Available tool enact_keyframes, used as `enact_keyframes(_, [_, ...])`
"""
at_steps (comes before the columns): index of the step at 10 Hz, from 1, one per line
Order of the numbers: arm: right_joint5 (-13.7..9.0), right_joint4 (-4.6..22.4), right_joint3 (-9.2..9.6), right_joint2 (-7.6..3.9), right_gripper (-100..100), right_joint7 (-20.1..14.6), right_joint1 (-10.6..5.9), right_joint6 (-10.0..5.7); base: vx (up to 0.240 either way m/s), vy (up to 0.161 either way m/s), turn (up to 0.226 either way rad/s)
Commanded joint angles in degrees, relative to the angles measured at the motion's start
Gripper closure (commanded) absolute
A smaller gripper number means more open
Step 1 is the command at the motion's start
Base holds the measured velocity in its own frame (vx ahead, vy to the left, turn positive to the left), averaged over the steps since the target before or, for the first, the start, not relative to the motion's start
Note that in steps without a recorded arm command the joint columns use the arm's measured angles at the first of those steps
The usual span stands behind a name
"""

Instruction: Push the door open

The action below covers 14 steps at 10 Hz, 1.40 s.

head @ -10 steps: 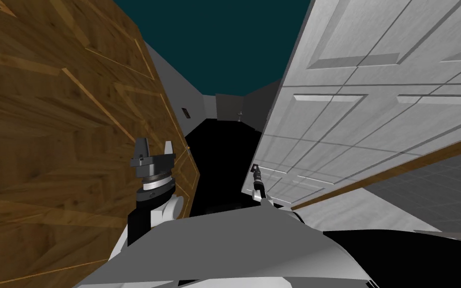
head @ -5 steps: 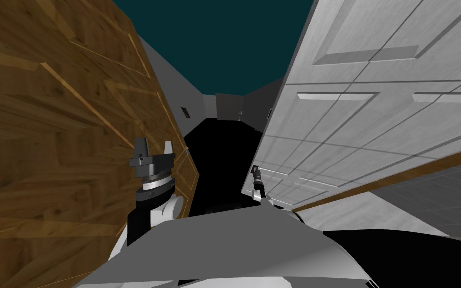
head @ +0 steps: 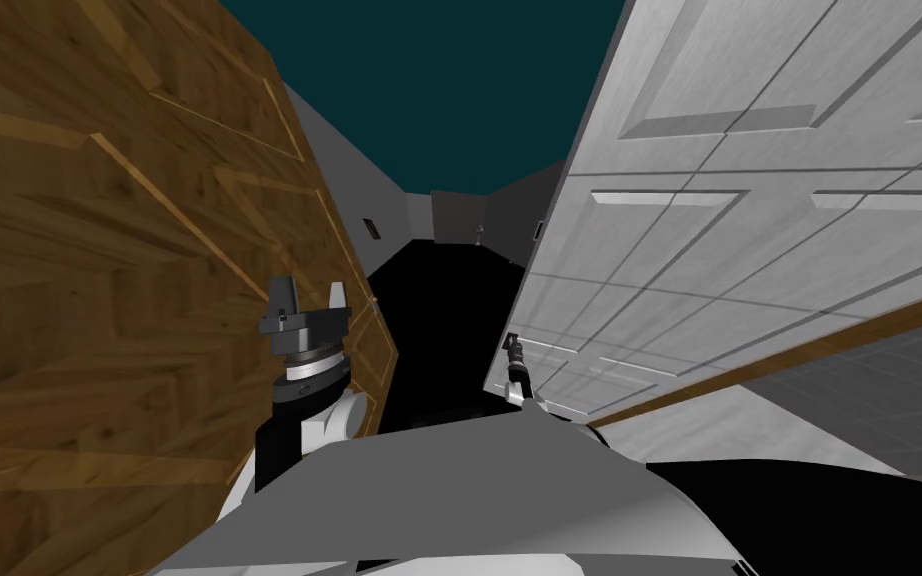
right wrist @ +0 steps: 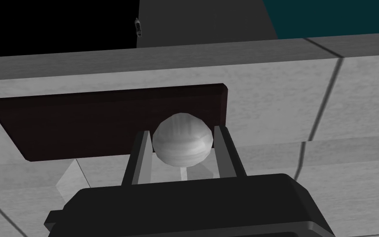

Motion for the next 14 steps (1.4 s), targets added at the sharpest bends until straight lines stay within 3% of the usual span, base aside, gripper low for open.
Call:
enact_keyframes(1, [-0.4,-0.7,-0.70,-0.39,100,0.2,-0.02,0.10,0.192,-0.006,-0.033])
enact_keyframes(4, [-1.0,-0.6,-1.52,-0.65,100,0.5,0.07,0.11,0.177,-0.024,-0.022])
enact_keyframes(12, [-4.1,-0.1,-6.34,-2.18,100,2.2,0.61,0.19,0.192,-0.009,-0.044])
enact_keyframes(14, [-4.1,-0.1,-6.34,-2.18,100,2.2,0.61,0.19,0.096,-0.013,-0.011])
